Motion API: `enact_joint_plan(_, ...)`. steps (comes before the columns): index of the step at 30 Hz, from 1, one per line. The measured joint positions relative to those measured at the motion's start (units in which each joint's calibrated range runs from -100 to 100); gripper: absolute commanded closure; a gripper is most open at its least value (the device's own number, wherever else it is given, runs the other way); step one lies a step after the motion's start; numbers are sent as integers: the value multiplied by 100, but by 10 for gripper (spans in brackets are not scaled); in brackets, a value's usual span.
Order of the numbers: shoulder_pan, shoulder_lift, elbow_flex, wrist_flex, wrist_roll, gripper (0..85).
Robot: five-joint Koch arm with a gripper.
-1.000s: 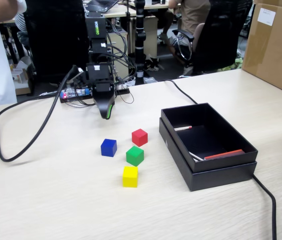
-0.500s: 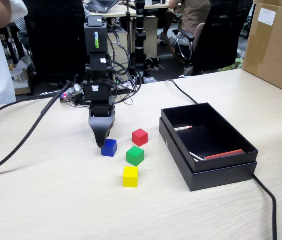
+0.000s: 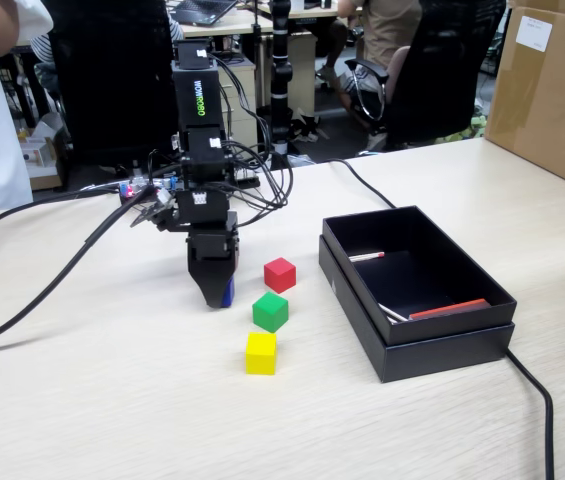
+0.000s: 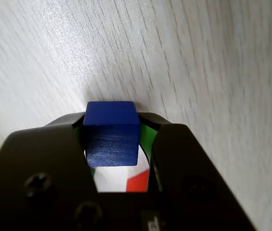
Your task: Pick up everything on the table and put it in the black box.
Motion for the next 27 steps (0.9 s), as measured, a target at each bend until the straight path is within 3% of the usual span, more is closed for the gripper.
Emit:
enact_joint_plan(5,381,-1683,411,-852,0,717)
enact_joint_plan(7,947,-2227,1132,-1363,15,717)
enact_joint_plan(11,1548,-2019,2045,-1471,15,717)
enact_joint_plan(17,2090,440,3852,-1657,15,716)
enact_joint_plan(27,2188,3430,5459,-1835,24,706)
